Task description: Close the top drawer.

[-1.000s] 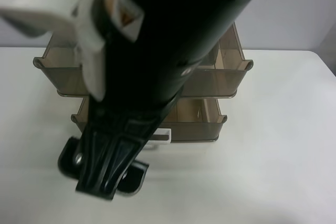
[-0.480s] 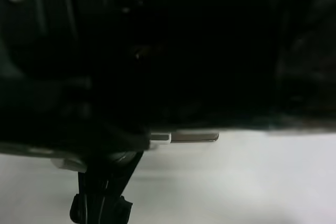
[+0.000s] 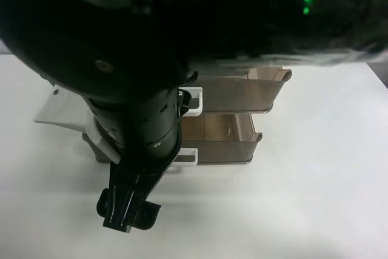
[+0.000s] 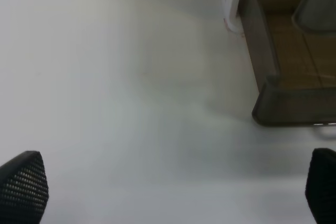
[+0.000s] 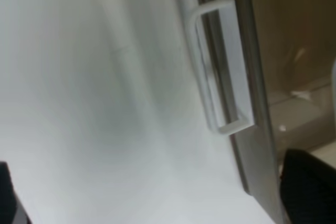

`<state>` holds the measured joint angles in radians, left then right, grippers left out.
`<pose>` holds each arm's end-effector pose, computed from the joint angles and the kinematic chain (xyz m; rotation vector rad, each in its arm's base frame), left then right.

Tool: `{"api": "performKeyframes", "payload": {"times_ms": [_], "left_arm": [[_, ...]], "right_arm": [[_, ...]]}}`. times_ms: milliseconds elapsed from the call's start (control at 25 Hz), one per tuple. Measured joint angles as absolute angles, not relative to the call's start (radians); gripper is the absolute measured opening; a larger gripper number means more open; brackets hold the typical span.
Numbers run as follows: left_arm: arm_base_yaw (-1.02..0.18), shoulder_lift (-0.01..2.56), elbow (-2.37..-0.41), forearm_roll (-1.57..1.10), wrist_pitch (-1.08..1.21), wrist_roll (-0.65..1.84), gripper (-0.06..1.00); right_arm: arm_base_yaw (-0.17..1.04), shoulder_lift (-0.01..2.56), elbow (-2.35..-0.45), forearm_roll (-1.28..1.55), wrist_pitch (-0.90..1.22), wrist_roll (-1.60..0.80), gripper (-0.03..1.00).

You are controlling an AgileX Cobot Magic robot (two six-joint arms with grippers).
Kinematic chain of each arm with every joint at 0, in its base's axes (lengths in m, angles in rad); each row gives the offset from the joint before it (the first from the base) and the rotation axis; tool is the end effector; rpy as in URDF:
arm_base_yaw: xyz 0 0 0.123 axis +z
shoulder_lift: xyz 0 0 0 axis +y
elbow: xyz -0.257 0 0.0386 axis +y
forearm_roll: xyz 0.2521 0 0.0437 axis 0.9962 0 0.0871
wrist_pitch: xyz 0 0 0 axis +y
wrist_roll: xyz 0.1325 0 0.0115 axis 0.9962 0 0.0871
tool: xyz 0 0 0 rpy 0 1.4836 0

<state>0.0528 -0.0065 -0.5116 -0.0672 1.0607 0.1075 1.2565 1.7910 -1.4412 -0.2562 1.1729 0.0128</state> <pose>0.0597 -0.0047 0.2644 0.0592 2.0236 0.0213 0.1422 0.3370 0.1921 -1.7771 2.2724 -0.1677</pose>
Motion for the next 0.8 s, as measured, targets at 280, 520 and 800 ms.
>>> {"api": "performKeyframes", "payload": {"times_ms": [280,520,800], "left_arm": [[0.053,-0.007,-0.512,-0.067,1.061,0.108,0.99],[0.053,-0.007,-0.512,-0.067,1.061,0.108,0.99],[0.053,-0.007,-0.512,-0.067,1.061,0.108,0.99]], "right_arm": [[1.179,1.793,-1.525,-0.333,1.157,-0.024,0.99],[1.084,1.794,-1.528,-0.303,1.111,-0.078,0.99],[0.980,1.795,-1.528,-0.275,1.010,-0.105,0.99]]}}
